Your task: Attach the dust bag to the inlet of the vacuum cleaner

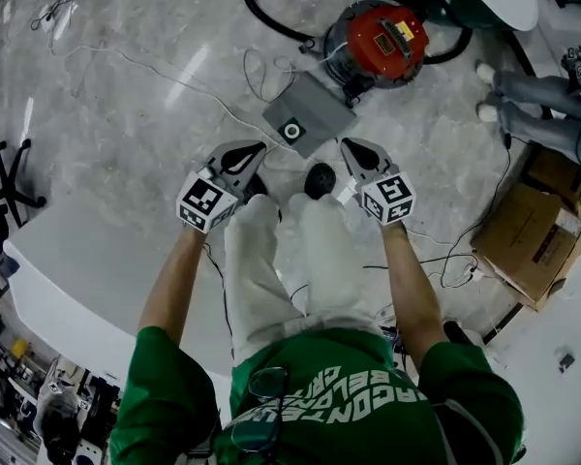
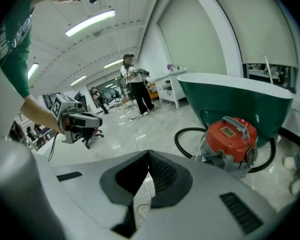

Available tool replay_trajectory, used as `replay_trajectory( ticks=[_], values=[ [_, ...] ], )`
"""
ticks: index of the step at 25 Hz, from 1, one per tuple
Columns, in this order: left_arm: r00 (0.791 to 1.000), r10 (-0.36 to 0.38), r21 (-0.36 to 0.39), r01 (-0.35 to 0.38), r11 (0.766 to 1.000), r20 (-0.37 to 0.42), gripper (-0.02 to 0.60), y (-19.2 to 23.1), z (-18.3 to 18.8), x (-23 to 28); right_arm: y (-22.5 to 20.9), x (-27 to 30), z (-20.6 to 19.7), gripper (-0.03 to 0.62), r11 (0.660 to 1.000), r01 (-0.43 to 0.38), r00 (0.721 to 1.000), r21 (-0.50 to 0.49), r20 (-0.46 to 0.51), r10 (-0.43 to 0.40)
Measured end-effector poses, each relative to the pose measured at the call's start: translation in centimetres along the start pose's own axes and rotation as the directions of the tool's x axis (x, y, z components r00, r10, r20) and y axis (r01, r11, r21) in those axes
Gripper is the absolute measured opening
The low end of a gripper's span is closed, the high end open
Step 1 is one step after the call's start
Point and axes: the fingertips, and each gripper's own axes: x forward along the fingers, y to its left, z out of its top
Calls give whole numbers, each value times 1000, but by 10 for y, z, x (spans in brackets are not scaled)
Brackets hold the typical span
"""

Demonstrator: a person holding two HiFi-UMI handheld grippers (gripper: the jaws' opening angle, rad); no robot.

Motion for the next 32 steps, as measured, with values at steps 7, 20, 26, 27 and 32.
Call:
replay_trajectory(
  ticks=[7,20,26,27,32],
  values=[
    [996,-73,42,75,996,-42,3,53,-137,69,-46,81,-138,8,999,13,1000,31,-18,-12],
    [982,-181,135,187,973,-55,3,133,-353,187,-105,251,-322,8,998,-52,998,27,25,51],
    [976,-211,146,217,965,-59,3,142,-419,220,-103,289,-360,8,996,-87,995,-11,47,88],
    [974,-216,145,223,964,-62,3,142,-425,223,-101,291,-364,9,995,-95,994,-19,46,95],
    [967,-241,134,251,959,-82,5,136,-450,233,-89,293,-378,9,992,-117,992,-51,46,120]
  ],
)
